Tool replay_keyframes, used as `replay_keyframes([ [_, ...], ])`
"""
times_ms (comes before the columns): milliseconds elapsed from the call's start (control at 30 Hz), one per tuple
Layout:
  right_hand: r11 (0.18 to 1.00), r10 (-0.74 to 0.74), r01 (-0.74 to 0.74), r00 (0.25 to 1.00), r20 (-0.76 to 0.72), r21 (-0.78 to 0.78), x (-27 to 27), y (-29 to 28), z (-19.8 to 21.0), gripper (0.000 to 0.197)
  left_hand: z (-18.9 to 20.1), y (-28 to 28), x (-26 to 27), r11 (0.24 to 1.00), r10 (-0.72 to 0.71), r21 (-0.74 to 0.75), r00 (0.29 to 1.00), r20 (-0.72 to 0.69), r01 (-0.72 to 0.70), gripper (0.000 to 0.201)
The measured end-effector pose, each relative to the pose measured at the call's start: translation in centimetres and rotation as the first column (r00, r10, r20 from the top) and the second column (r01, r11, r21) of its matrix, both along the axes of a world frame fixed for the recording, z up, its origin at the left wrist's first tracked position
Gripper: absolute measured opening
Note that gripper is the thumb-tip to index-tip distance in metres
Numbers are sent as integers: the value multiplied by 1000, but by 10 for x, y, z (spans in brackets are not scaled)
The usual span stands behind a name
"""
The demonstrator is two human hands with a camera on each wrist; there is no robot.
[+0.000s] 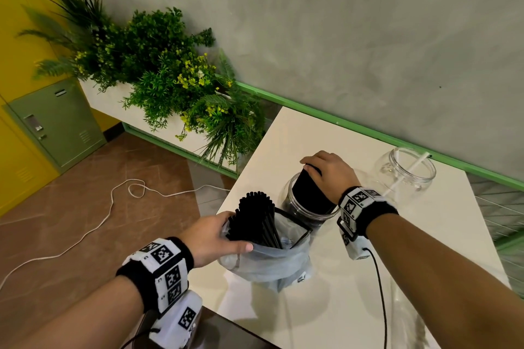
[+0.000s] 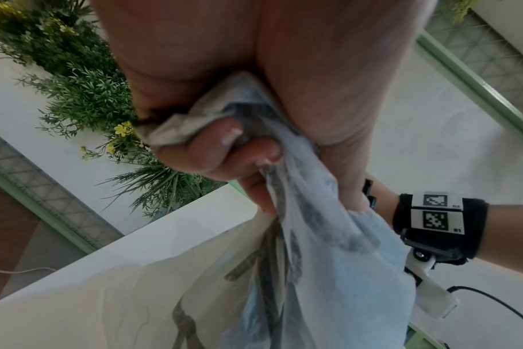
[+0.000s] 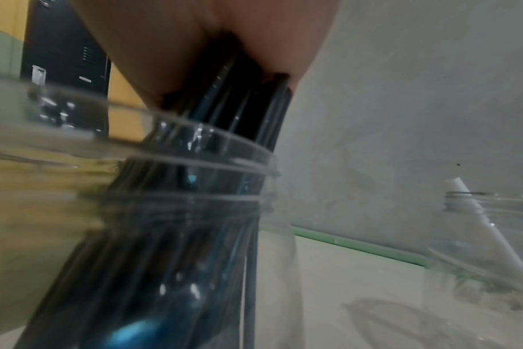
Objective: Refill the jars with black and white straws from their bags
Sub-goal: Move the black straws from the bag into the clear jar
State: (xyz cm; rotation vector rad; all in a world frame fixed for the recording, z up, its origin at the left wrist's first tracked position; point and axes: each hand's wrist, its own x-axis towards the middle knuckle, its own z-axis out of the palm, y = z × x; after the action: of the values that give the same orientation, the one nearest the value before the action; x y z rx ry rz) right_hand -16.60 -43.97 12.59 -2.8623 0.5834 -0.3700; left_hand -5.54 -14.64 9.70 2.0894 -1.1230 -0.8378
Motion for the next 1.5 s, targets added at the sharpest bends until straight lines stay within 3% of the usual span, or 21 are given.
replay_keyframes([
  [67, 1000, -22, 22, 999, -37, 10, 0, 2, 2, 29, -1, 0, 0, 1000, -2, -3, 1000, 0, 2, 116],
  [167, 993, -36, 28, 997, -68, -114, -5, 9, 6, 40, 0, -1, -1, 1000, -3, -7, 1000, -1, 3, 115],
  [267, 986, 41, -22, 993, 114, -163, -17, 27, 11, 40, 0, 0, -1, 1000, 2, -14, 1000, -6, -2, 113],
  [333, 989, 116, -96, 974, 194, -111, -29, 42, 9, 33, -1, 2, -1, 1000, 4, -23, 1000, -12, -4, 110],
  [400, 986, 160, -154, 980, 119, -62, -41, 57, 3, 33, -1, 3, -2, 999, 7, -33, 1000, -19, -8, 105],
  [500, 961, 151, -162, 986, -65, -223, -55, 69, -10, 32, -2, 4, -2, 999, 13, -30, 1000, 0, -13, 97],
  [733, 905, 104, -122, 992, -66, -406, -62, 58, -18, 17, 2, 6, -5, 998, 3, -58, 1000, -19, -4, 104],
  [867, 949, 17, -10, 1000, 19, -315, -66, 43, -8, 23, 4, 7, -8, 998, 3, -66, 1000, -21, -4, 108],
  [1033, 940, 19, 44, 984, 178, -339, -64, 36, -3, 27, 2, 8, -8, 999, 0, -48, 1000, -3, -1, 103],
  [1133, 923, 136, -55, 973, 189, -381, -60, 57, -6, 30, 1, 10, -7, 999, 2, -35, 1000, 8, -2, 106],
  [1267, 829, 285, -262, 958, -30, -495, -45, 63, -25, 33, 1, 10, -8, 1000, 5, -23, 1000, 15, -5, 110],
  [1400, 808, 317, -268, 948, 4, -525, -32, 49, -28, 11, 2, 10, -10, 1000, -4, -20, 1000, 20, 5, 112],
  [1500, 811, 345, -268, 937, 56, -520, -38, 45, -26, 6, 2, 9, -10, 1000, -4, -17, 999, 32, 4, 110],
])
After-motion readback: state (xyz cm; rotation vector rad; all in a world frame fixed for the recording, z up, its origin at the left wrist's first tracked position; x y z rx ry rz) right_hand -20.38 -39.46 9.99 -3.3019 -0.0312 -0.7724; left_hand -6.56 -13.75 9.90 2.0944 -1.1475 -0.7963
